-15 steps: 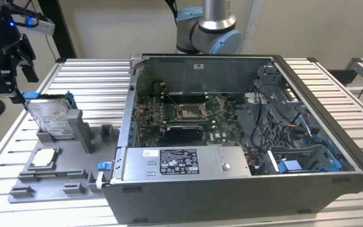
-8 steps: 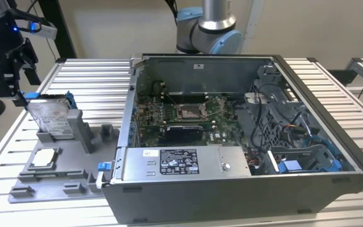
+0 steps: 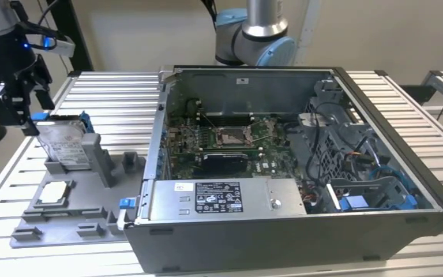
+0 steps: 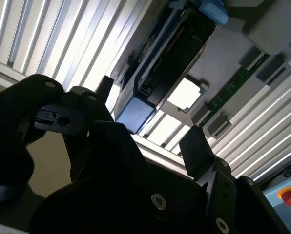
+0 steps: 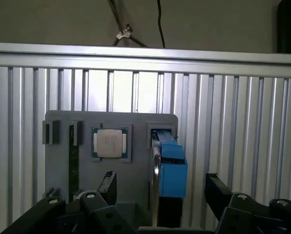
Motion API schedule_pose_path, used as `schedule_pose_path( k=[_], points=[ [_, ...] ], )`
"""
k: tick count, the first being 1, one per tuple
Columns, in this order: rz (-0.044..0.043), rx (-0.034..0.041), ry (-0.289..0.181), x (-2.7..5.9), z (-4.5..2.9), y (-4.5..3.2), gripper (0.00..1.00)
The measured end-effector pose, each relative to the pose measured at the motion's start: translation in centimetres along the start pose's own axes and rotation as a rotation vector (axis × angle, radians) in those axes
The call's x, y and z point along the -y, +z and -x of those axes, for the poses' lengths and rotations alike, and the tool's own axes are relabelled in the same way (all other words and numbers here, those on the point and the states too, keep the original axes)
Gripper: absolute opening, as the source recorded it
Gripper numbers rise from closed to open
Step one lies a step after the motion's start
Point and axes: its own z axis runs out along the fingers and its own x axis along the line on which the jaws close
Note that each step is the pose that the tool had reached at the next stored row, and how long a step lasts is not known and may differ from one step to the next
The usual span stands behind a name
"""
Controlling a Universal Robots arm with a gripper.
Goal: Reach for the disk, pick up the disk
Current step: 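Pick up the disk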
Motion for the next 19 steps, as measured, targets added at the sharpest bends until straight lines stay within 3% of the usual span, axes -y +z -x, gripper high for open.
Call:
schedule_pose_path(
  k=[16, 19],
  points=[
    [-0.0003, 0.0004, 0.014, 0.09, 0.05, 2.60, 1.00],
    [-0.0041, 0.0004, 0.014, 0.10, 0.07, 2.93, 1.00]
  ],
)
